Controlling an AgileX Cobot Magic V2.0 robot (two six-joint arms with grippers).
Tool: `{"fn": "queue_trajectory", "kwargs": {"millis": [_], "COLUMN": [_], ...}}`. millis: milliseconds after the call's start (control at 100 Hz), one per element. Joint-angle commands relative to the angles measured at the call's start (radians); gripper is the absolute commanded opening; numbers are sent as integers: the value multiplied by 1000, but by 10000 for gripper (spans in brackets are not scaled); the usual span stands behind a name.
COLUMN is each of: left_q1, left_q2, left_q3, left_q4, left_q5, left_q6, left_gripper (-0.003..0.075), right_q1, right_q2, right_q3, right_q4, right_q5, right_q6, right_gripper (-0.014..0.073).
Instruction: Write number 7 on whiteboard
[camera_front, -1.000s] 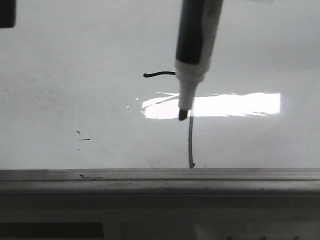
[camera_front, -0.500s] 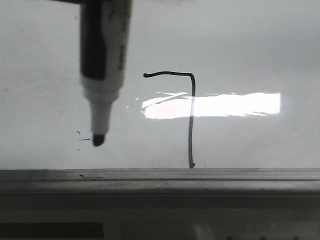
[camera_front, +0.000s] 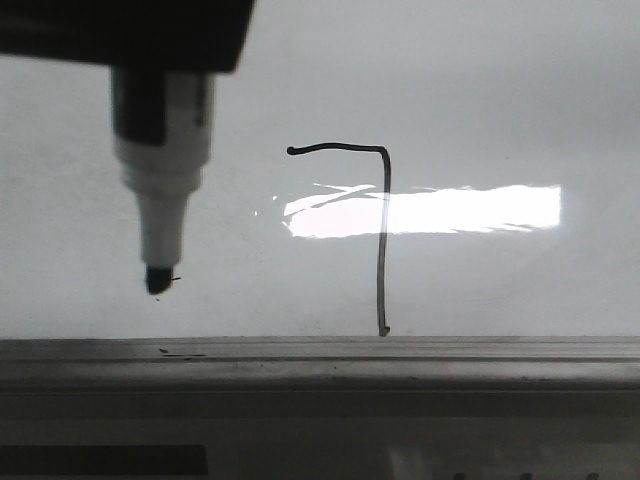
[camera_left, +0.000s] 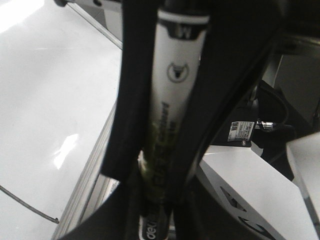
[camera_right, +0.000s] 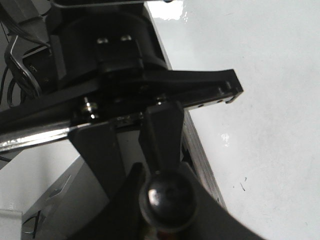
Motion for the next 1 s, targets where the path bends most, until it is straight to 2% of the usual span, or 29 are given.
{"fn": "queue_trajectory", "kwargs": {"millis": [0,340,410,580,650,700,990], "left_q1": [-3,-3,-3,-3,-3,-3,-3], "left_q2": [-6,-6,-6,-6,-6,-6,-6], "left_q3": [-36,-36,-36,-36,-36,-36,-36], "left_q4": [-74,-74,-74,-74,-74,-74,-74], "left_q5": [11,11,11,11,11,11,11], "left_q6": [-24,-24,-24,-24,-24,-24,-24], "left_gripper": [-20,-20,-20,-20,-20,-20,-20], "right_q1": [3,3,3,3,3,3,3], "right_q2": [-7,-7,-7,-7,-7,-9,-72], "right_q3": [-34,-34,-34,-34,-34,-34,-34], "right_q4": [-23,-23,-23,-23,-23,-23,-36], "right_q5": [-96,-134,-149,-171,-176,-178,-251], "right_q6": [-20,-20,-20,-20,-20,-20,-20], "right_gripper": [-46,-22,64,431,517,537,531]}}
